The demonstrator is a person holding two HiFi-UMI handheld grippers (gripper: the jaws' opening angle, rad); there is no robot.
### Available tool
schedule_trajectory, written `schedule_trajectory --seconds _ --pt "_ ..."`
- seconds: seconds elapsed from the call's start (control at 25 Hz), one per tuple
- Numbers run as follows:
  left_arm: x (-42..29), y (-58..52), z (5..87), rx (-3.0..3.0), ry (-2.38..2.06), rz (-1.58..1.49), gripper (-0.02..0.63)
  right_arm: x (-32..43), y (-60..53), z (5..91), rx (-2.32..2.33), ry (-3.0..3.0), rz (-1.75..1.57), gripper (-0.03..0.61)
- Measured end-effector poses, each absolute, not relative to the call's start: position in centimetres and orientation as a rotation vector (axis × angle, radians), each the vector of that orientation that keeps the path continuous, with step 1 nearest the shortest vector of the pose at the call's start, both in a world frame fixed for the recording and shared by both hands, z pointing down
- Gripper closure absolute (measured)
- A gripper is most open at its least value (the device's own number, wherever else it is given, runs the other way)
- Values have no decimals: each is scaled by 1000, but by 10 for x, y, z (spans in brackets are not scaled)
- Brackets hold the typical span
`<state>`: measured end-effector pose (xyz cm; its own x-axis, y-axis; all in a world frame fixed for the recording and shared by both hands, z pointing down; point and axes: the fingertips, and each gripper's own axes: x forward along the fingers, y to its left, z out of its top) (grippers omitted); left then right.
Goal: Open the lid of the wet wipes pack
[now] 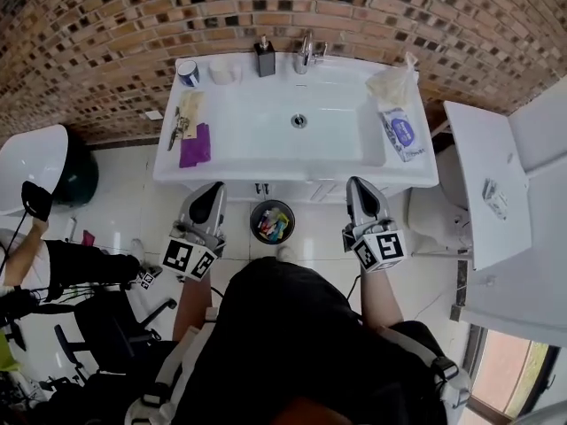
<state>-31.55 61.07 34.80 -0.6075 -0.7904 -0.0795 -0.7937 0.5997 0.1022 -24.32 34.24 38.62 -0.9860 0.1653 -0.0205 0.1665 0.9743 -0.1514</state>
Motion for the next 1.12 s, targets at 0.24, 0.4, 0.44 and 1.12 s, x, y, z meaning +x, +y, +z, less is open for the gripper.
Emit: schedule_trajectory --seconds 0.24,0.4,0.44,1.12 --pt "-311 600 343 -1568 2686 126 612 -225 357 367 156 3097 -194 574" --pt "-308 602 344 -1655 2630 133 612 -201 363 370 26 3112 -188 574" --pt "-308 601 344 -1676 2614 134 612 -194 365 370 -2 3115 -176 574" --pt "-243 537 368 -2219 2238 240 612 -47 394 380 -605 3108 -207 574"
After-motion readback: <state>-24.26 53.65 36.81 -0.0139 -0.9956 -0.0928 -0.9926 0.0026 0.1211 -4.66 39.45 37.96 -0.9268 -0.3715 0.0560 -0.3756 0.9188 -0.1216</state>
